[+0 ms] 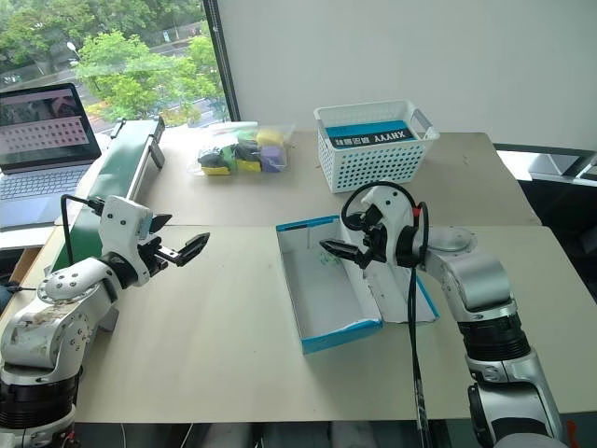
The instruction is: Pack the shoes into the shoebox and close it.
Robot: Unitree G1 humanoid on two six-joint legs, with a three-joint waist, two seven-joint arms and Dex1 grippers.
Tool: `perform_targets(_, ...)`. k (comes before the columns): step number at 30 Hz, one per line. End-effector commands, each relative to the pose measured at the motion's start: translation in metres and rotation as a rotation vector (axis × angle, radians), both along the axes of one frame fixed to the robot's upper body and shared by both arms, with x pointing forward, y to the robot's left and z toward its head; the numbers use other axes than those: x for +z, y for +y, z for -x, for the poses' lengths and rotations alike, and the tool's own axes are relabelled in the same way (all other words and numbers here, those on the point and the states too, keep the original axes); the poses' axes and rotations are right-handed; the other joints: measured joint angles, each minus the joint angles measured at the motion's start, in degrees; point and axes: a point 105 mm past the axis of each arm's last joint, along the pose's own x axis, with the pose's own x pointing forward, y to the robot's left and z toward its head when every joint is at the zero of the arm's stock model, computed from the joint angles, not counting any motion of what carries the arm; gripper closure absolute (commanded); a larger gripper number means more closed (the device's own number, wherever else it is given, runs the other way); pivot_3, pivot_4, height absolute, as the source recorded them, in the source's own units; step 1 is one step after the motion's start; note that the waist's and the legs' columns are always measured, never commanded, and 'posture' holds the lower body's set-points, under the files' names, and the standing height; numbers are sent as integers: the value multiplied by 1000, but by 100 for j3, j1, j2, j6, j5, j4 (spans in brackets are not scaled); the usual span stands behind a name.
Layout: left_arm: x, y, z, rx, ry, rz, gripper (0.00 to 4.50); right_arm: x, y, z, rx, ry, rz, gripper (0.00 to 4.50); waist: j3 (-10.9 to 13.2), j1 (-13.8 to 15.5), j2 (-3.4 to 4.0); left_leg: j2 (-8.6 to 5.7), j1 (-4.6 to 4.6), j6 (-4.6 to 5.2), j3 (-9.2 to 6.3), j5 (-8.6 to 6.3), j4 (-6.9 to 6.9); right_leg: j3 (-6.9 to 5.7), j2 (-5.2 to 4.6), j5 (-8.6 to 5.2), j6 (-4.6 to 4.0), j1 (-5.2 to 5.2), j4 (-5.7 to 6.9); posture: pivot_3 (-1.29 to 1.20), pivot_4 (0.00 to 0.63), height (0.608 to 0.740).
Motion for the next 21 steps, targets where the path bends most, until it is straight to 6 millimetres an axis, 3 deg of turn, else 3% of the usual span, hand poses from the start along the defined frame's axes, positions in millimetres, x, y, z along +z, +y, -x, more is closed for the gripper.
perform_targets(1, 11, -1, -2, 1, -52, -16, 0, 11, -3, 0, -11, -56, -13, 116, 0, 0, 0, 0, 0, 0, 0, 0, 0, 0, 0, 0, 0, 0, 0, 0, 150, 740)
perform_targets(16, 24, 47, -17, 331, -168, 35, 0, 11, -4, -6, -80, -116, -39, 116, 0, 10, 0, 0, 0, 0, 0, 0, 0, 0, -1, 0, 0, 0, 0, 0, 150, 740)
perform_targets(21, 28, 52, -19, 384, -200, 24, 0, 13, -5, -8, -108, -148, -35, 116, 0, 10, 0, 0, 0, 0, 0, 0, 0, 0, -1, 0, 0, -1, 2, 0, 150, 740)
